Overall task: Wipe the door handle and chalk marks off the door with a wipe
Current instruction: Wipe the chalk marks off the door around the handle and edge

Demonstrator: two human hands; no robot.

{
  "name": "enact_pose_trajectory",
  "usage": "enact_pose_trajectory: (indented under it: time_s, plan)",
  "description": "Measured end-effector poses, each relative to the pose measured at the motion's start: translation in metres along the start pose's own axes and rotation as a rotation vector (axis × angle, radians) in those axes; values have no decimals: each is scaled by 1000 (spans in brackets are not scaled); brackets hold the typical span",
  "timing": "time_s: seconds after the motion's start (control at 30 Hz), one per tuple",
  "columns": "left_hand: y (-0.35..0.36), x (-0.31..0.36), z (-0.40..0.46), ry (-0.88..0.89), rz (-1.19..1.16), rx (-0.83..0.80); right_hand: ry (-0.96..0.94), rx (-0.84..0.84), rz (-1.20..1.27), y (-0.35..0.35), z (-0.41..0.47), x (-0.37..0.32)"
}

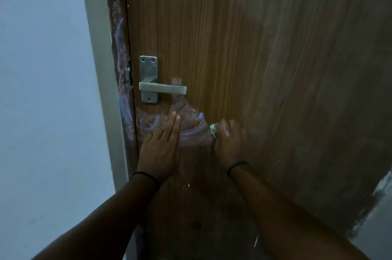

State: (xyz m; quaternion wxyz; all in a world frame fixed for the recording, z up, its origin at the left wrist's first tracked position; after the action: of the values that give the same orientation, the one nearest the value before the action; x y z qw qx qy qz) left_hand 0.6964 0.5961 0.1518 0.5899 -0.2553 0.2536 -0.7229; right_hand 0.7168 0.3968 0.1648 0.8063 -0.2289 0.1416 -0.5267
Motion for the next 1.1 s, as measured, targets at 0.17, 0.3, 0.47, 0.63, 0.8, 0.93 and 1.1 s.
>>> enact_pose_trajectory:
  time_s: [0.17,0.3,0.47,0.63,0.8,0.93,1.1]
  plan:
    - [7,-13,-6,-80,21,-26,73,253,6,-13,95,-23]
    - [12,-8,-12,-99,-35,-20,-225,113,44,-7,70,-59]
    - [2,-14,3,-46,-39,82,-7,245,216,-21,106,-51]
    - [-9,-16,23,-61,-48,265,-188,308,319,-22,135,-59]
    - [-15,-4,52,-41,-99,233,-283,241,77,-6,115,-41]
    - [-20,3,68,-40,-72,284,-257,281,23,-1,114,-35]
    - [-22,-2,81,-26,-66,317,-120,318,50,-1,109,-29]
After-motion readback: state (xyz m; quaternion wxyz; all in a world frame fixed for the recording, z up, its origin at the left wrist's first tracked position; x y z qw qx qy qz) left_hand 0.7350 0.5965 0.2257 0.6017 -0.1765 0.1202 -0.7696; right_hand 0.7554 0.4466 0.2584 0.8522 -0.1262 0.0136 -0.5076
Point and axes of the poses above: each hand's wrist, its own z-axis towards the middle knuckle, its own y-axis out of the palm, x = y × z, the point moved 2 cm from there along z, towards the middle knuckle, and after that the axes turned 9 degrees about -y, right-handed, at the moved point
